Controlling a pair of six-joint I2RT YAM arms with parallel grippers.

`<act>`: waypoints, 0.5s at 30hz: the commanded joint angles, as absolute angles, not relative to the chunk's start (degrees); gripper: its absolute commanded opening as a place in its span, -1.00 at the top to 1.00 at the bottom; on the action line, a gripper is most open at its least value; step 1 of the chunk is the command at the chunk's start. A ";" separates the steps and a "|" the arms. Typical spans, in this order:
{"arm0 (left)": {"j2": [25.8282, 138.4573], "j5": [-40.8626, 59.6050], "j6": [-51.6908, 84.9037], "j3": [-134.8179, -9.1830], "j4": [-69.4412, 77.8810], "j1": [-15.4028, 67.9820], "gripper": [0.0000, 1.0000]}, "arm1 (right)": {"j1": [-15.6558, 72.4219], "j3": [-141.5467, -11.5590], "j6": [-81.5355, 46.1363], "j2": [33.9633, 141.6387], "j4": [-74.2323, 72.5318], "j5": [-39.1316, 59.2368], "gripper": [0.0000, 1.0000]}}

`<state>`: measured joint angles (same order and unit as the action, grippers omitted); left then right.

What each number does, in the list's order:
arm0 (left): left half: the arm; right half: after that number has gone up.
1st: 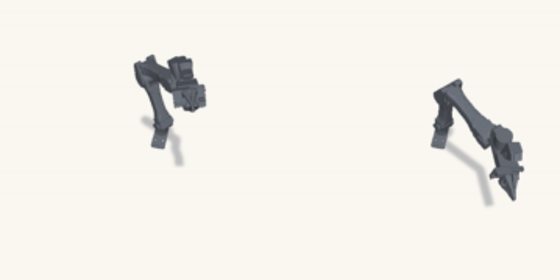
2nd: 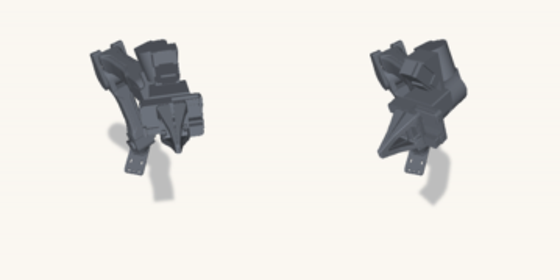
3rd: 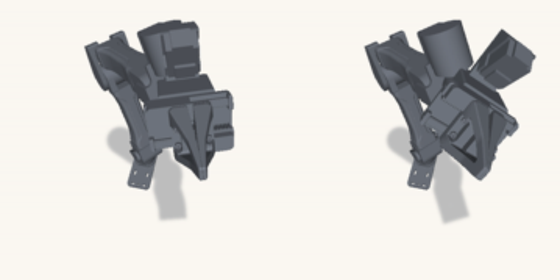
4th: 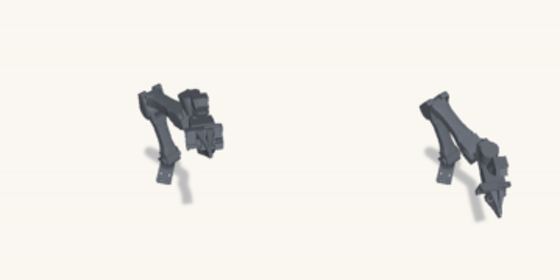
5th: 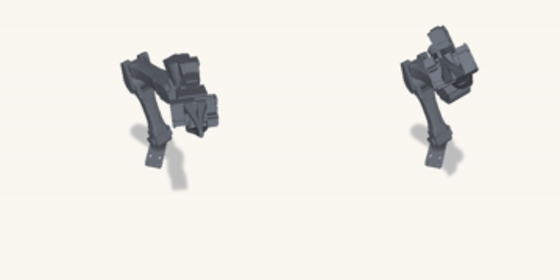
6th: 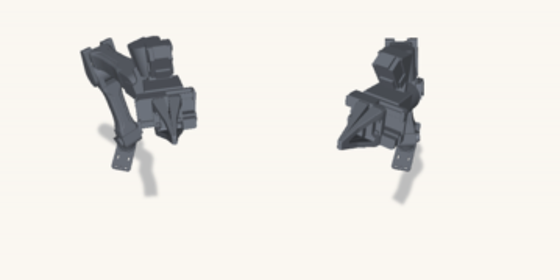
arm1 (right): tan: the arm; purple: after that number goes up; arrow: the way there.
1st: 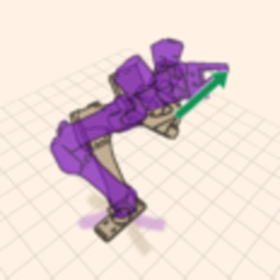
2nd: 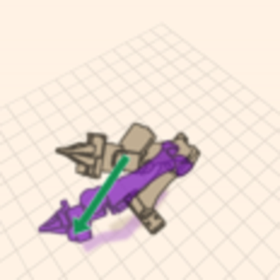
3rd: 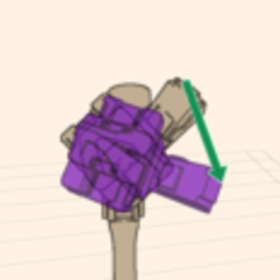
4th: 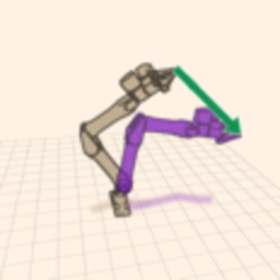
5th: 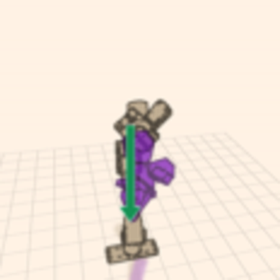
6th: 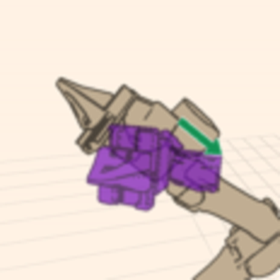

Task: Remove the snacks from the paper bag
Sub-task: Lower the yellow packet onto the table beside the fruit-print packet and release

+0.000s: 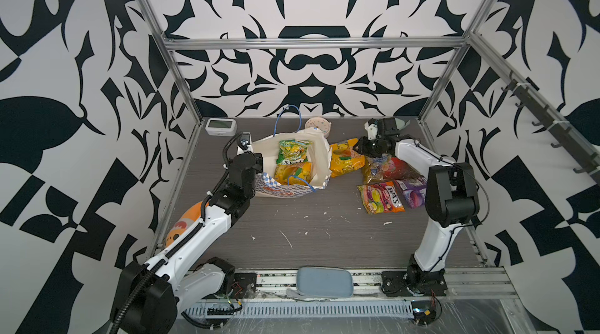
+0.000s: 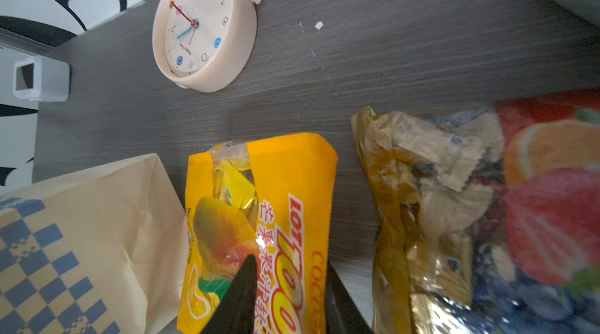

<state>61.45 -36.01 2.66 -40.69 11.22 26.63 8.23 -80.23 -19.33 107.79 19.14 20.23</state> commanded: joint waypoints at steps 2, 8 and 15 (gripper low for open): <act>60.09 -37.35 3.56 -40.33 13.27 26.20 1.00 | 8.09 -83.72 -17.44 102.21 22.73 16.02 0.22; 60.50 -36.94 3.75 -40.38 13.43 26.21 1.00 | 8.09 -84.45 -17.11 99.61 25.08 14.61 0.19; 61.07 -36.22 4.30 -40.70 13.48 26.20 1.00 | 8.73 -84.58 -15.21 99.55 26.13 13.89 0.32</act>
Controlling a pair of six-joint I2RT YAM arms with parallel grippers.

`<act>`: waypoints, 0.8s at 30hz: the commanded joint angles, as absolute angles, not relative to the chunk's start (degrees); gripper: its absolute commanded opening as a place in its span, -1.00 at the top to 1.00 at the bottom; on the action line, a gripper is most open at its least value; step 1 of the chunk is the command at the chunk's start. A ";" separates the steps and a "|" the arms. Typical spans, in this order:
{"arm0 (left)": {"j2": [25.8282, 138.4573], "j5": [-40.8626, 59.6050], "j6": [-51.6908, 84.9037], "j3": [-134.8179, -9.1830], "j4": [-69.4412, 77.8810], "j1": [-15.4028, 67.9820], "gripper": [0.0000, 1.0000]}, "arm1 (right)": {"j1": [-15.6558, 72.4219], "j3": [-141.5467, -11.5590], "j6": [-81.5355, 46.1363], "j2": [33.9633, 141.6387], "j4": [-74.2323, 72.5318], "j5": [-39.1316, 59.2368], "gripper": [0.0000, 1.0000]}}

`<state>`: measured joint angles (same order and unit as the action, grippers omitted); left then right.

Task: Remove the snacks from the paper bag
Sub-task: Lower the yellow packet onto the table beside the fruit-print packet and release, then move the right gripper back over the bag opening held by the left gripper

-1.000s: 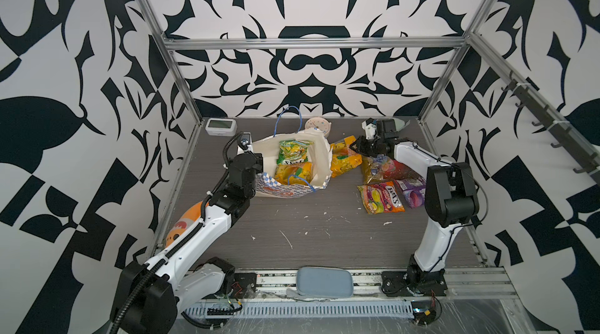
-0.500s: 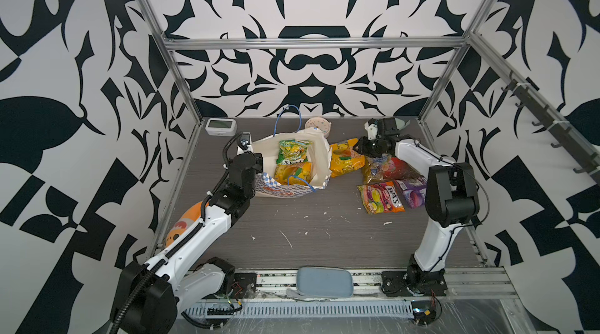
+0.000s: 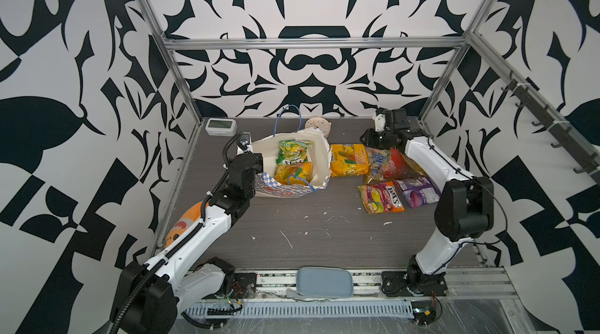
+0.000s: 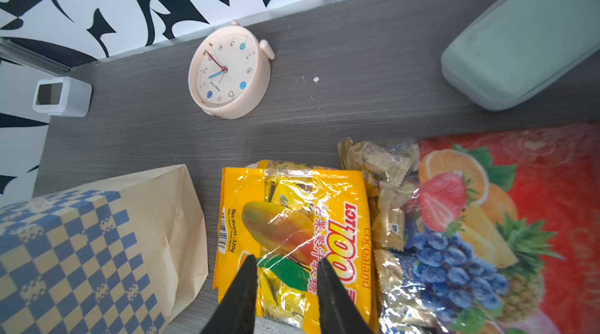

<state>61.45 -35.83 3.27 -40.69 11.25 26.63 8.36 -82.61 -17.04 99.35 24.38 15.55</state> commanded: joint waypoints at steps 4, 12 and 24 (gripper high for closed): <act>61.23 -36.04 4.55 -41.04 13.28 26.26 1.00 | 9.70 -85.04 -14.82 102.36 26.52 14.27 0.33; 61.41 -35.16 4.04 -41.93 11.55 26.21 1.00 | 10.52 -83.90 -15.63 108.15 23.28 14.62 0.33; 63.01 -34.68 3.37 -42.72 11.93 26.24 1.00 | 10.47 -83.42 -15.82 110.07 22.44 13.28 0.34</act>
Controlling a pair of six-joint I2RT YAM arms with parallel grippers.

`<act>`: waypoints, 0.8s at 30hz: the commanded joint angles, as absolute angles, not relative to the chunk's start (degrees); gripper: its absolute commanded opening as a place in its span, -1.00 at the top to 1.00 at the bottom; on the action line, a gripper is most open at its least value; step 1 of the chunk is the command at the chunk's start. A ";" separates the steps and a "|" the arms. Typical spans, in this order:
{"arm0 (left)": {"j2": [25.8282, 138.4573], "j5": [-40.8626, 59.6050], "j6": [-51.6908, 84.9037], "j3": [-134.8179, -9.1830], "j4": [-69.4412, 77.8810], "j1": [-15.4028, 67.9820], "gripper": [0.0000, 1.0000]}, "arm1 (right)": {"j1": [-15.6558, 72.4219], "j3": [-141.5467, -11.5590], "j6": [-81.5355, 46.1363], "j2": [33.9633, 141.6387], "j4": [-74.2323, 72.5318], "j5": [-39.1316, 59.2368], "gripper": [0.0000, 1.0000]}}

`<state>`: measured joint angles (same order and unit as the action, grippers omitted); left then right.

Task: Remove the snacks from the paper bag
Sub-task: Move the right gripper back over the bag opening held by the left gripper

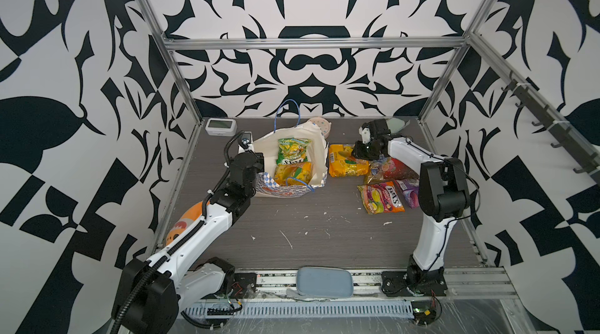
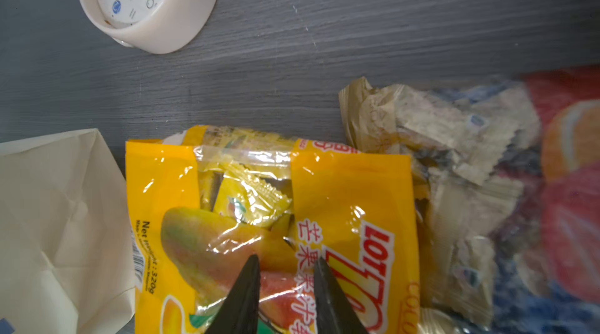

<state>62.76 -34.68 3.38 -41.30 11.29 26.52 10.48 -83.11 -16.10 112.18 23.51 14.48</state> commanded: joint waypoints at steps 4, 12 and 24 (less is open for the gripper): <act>62.63 -33.60 2.80 -42.59 12.22 26.19 1.00 | 10.62 -83.73 -16.07 106.37 23.59 13.62 0.35; 60.25 -26.30 -0.76 -39.89 16.57 26.20 1.00 | 16.58 -78.99 -14.28 86.14 14.50 18.10 0.35; 58.80 -18.06 -4.39 -38.06 21.57 26.22 1.00 | 36.55 -75.36 9.03 81.91 12.10 26.27 0.32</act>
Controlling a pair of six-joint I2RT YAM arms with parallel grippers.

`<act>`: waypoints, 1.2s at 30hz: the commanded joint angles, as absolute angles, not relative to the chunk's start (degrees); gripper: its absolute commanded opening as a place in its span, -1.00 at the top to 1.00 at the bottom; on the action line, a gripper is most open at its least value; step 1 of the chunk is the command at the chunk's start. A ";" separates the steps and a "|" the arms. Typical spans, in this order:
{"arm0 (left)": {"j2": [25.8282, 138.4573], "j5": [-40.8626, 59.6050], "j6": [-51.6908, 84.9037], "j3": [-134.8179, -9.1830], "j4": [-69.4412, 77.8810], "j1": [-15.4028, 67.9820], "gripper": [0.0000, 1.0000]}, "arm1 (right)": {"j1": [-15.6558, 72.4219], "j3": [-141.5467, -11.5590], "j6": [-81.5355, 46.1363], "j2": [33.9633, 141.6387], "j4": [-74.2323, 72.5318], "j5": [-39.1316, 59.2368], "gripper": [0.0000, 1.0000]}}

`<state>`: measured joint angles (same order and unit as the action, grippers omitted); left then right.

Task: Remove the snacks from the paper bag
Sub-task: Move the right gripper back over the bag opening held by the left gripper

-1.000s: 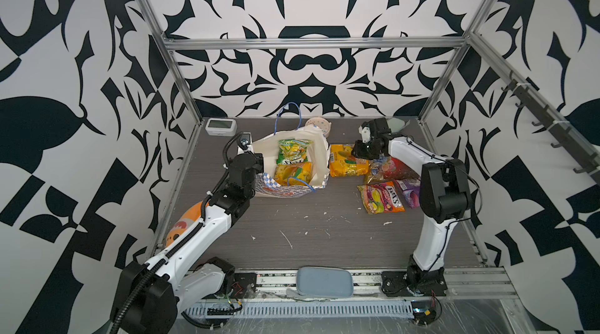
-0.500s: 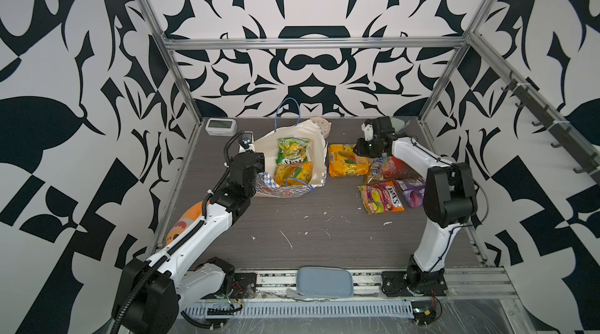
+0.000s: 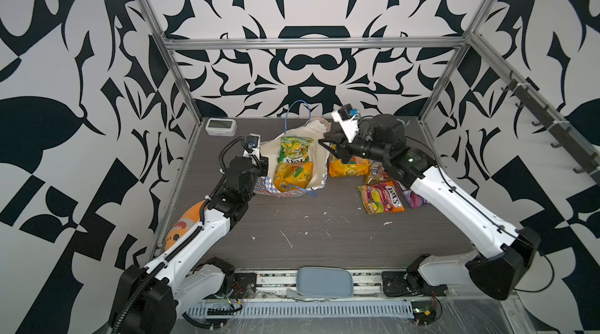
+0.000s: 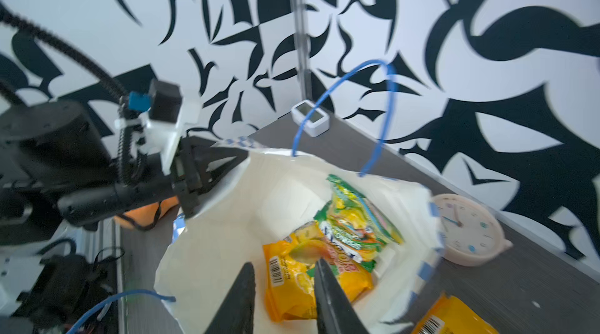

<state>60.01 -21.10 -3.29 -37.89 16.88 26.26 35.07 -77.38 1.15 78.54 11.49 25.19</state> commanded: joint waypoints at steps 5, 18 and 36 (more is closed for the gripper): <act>58.58 -17.59 -4.44 -38.63 20.80 26.19 1.00 | 40.02 -73.19 11.29 86.10 5.66 19.31 0.27; 57.96 -17.23 -3.30 -38.05 20.34 26.22 1.00 | 41.13 -78.53 19.18 100.22 -0.85 -2.93 0.02; 57.74 -16.17 -2.49 -37.44 21.53 26.26 1.00 | 40.56 -93.43 26.42 105.78 4.89 -5.72 -0.15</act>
<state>59.42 -17.19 -2.96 -37.89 16.80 26.26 40.93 -89.45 24.67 105.97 3.53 -5.41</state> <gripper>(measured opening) 0.037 0.573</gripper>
